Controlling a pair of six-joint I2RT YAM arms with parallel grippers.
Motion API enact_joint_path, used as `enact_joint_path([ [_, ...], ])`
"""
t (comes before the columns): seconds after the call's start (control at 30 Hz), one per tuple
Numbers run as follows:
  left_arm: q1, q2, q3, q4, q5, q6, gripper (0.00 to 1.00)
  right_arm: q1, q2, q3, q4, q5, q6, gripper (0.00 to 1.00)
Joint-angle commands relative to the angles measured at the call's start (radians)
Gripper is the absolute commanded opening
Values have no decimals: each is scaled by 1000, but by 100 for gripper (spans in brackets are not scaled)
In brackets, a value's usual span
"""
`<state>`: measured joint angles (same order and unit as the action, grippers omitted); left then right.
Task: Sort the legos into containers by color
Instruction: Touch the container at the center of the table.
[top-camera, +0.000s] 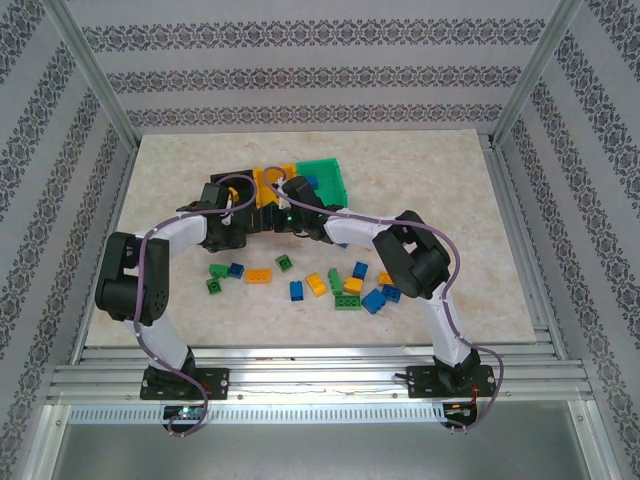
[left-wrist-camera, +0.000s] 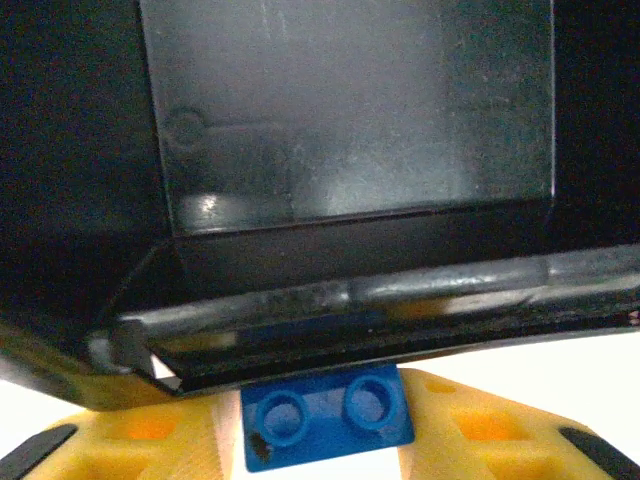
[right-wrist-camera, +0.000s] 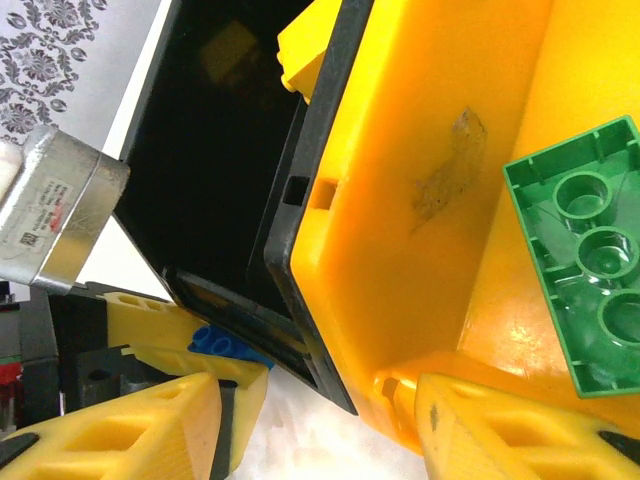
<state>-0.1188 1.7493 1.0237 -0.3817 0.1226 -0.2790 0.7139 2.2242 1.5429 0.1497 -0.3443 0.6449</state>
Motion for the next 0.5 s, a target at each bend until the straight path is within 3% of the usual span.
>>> enact_joint_path([
  [0.0,-18,12,27,38,-7,-13,33,-8,1,-32,-83,50,-21,57],
  [0.13,-26,-31,33,1,-17,-2,25,-10,4,-27,-90,62,-25,57],
  [0.47,1,0,135,-361,173,3,24,-24,25,3,-94,74,-19,57],
])
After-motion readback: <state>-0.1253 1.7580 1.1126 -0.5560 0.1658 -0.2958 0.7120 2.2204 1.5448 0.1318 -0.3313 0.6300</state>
